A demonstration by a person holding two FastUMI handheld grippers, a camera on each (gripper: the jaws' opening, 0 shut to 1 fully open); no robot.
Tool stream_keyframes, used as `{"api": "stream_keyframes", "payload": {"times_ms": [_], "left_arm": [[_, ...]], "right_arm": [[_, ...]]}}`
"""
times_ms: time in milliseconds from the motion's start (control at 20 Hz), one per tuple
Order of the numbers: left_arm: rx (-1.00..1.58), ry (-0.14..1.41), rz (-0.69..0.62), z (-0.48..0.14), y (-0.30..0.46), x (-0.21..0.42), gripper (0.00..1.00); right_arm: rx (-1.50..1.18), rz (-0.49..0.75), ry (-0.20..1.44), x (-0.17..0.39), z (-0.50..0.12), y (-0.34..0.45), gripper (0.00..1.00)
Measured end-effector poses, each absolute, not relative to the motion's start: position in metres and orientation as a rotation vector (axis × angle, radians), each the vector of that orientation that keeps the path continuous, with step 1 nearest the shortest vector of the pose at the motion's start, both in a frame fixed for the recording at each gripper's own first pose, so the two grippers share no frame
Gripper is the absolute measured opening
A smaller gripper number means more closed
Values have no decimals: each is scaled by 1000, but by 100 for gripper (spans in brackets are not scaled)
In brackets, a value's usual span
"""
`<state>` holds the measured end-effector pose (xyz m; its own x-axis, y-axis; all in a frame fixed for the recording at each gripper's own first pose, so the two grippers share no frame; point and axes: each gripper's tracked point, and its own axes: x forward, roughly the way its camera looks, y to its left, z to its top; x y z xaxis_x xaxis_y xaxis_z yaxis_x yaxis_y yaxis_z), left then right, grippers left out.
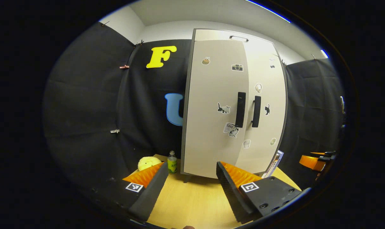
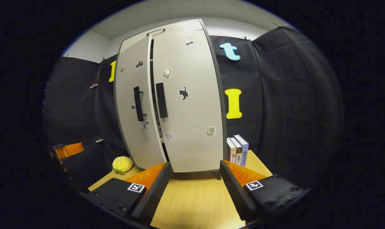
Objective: Grab one shoe with the right hand and put it into the shoe cabinet, grab the other shoe with the left hand and put it into the shoe cabinet; then close the right door with the right hand and the left door with the left hand.
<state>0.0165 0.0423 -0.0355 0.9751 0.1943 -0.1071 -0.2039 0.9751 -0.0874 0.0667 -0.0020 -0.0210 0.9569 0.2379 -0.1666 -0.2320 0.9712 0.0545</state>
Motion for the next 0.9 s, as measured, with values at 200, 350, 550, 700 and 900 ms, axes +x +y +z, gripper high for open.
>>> {"api": "stream_keyframes", "payload": {"times_ms": [200, 350, 550, 700, 900], "left_arm": [[-89, 99, 154, -38, 38, 5, 95], [-61, 73, 130, -34, 38, -2, 95], [-52, 56, 94, -31, 33, -12, 95], [-29, 52, 89, -30, 32, -25, 95], [-38, 46, 79, -31, 26, -36, 95]], "right_arm": [[43, 235, 176, 49, -25, 13, 98], [36, 234, 152, 37, -25, 19, 98], [51, 214, 127, 18, -20, 16, 98], [49, 188, 113, 5, -25, 0, 98], [64, 160, 122, -8, -29, -16, 98]]}}
